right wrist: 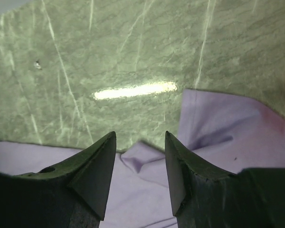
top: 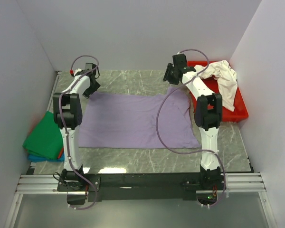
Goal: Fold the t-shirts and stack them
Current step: Fold the tshirt
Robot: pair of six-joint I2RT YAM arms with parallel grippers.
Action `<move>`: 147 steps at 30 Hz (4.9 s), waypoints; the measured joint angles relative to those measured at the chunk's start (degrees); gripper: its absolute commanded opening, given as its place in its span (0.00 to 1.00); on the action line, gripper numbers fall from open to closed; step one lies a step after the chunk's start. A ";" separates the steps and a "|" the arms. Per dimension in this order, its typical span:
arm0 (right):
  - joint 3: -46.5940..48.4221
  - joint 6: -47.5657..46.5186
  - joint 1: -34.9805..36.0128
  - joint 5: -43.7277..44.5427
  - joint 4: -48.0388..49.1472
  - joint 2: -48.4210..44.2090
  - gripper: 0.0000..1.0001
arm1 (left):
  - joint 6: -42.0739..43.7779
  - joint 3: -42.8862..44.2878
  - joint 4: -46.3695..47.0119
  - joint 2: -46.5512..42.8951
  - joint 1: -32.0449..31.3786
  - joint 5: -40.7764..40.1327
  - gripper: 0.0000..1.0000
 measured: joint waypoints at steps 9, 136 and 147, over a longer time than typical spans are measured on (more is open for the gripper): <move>1.05 -3.04 0.00 0.00 0.42 1.66 0.52 | 2.71 8.35 -1.44 4.50 -0.11 -3.39 0.66; -31.17 10.45 -7.93 -4.59 17.94 -23.65 0.00 | 4.28 -0.79 3.52 -0.31 1.86 1.79 0.00; -51.69 13.88 -7.93 -5.35 21.11 -39.95 0.00 | 0.39 -16.52 5.73 -11.91 2.60 3.13 0.00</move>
